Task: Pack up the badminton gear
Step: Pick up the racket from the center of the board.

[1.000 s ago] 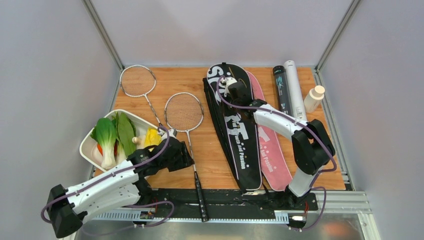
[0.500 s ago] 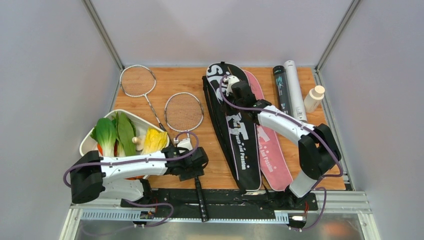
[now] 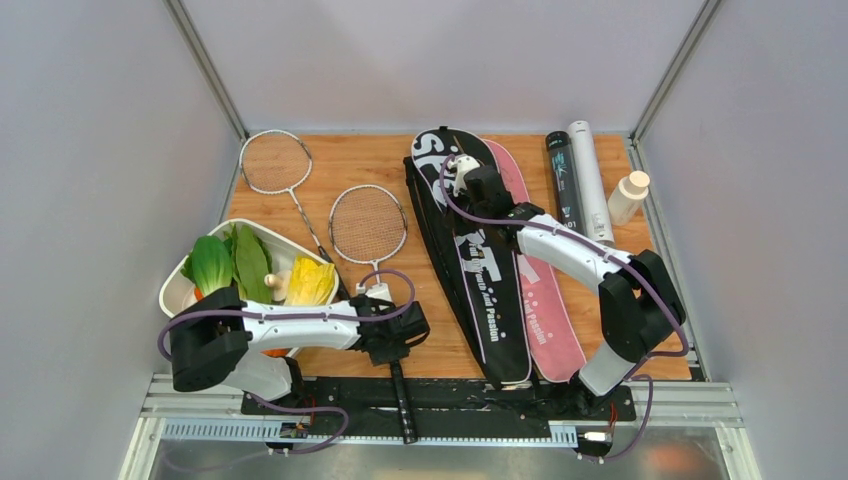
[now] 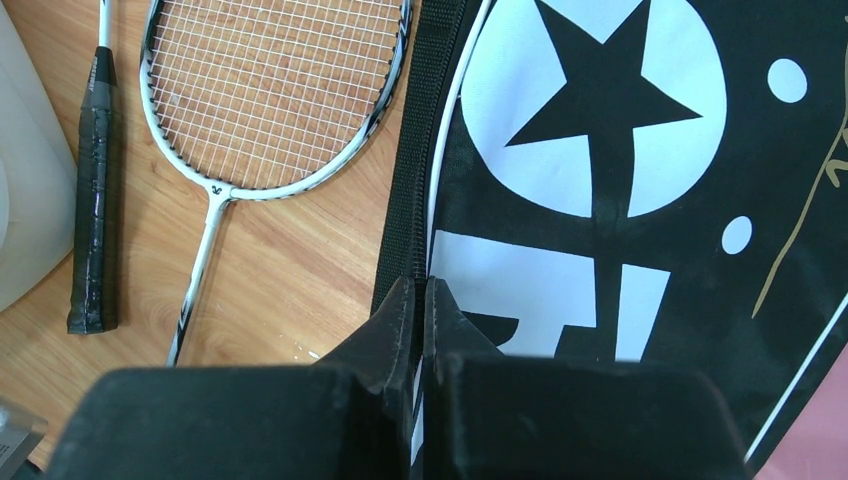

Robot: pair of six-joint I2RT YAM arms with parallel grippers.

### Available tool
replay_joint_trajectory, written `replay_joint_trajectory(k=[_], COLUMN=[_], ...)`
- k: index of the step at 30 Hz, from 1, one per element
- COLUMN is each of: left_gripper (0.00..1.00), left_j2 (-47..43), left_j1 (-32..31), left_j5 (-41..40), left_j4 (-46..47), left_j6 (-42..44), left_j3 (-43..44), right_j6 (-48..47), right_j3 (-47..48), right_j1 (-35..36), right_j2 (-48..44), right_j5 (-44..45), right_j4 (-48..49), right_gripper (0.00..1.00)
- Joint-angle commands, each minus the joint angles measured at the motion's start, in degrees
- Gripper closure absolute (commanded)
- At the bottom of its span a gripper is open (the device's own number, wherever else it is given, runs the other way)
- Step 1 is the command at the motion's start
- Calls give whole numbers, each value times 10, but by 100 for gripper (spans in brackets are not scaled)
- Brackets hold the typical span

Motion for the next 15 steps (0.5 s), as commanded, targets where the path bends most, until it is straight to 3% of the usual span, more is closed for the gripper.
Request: replay_joint_trajectory(k=[1, 3, 4, 10, 15], left_gripper=[73, 96, 98, 100, 100], left_j2=[-3, -11, -16, -95, -108], left_j1=[-8, -10, -10, -29, -91], left_j5=[-5, -18, -27, -88, -116], left_j4=[33, 19, 10, -56, -136], left_j6=[-17, -6, 7, 83, 2], left_j3=[-18, -11, 1, 46, 64], right_j6=[1, 7, 11, 18, 18], right_j3=[3, 1, 1, -1, -4], right_j1=[1, 1, 1, 1, 1], right_j2=[-27, -27, -28, -23, -16], right_j5=[-10, -16, -18, -21, -13], right_j4=[33, 34, 35, 41, 45], right_gripper=[100, 100, 100, 100, 100])
